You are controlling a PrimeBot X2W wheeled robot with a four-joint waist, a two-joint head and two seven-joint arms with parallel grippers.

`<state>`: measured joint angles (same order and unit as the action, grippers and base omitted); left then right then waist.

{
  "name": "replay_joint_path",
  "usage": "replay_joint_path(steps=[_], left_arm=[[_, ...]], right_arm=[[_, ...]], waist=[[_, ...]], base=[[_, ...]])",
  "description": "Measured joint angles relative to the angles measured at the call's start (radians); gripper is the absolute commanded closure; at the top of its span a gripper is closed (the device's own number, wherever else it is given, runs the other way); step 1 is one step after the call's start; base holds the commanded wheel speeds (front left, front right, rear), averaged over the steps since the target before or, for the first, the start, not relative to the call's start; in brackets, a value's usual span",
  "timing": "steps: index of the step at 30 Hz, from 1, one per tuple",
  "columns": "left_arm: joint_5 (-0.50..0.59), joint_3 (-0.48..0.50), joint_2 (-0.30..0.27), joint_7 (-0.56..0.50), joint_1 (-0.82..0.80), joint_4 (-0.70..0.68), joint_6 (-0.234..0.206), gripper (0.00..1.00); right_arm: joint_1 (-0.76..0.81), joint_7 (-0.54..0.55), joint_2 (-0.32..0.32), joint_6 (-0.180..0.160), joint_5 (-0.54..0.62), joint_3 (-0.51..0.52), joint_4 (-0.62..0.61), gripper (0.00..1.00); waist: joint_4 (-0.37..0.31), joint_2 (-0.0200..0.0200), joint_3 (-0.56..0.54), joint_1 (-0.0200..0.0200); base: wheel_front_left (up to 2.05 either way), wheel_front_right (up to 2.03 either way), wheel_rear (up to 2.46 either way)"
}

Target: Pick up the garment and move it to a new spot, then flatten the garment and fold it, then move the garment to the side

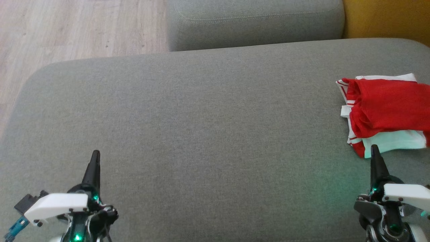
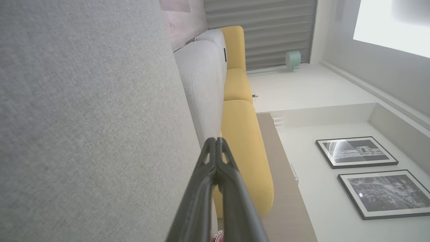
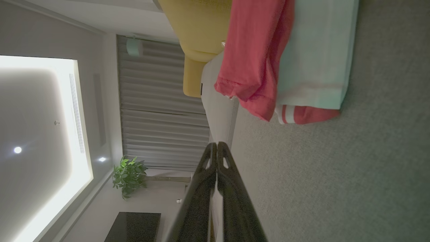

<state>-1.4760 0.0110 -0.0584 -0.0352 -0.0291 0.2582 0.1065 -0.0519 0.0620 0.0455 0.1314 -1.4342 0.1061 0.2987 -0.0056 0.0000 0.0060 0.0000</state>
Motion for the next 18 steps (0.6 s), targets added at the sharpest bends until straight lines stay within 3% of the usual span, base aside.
replay_joint_path(steps=[13, 18], left_arm=[[-0.142, 0.032, 0.000, -0.044, -0.019, 0.012, 0.014, 1.00], [-0.156, 0.035, 0.000, -0.044, -0.019, 0.012, 0.017, 1.00]], right_arm=[[0.000, 0.039, 0.000, 0.000, -0.158, 0.022, -0.013, 1.00], [0.000, 0.044, 0.000, 0.000, -0.169, 0.024, -0.016, 1.00]], waist=[[0.005, 0.0000, -0.003, 0.0000], [0.006, 0.0000, -0.003, 0.0000]], base=[[0.00, 0.00, 0.00], [0.00, 0.00, 0.00]])
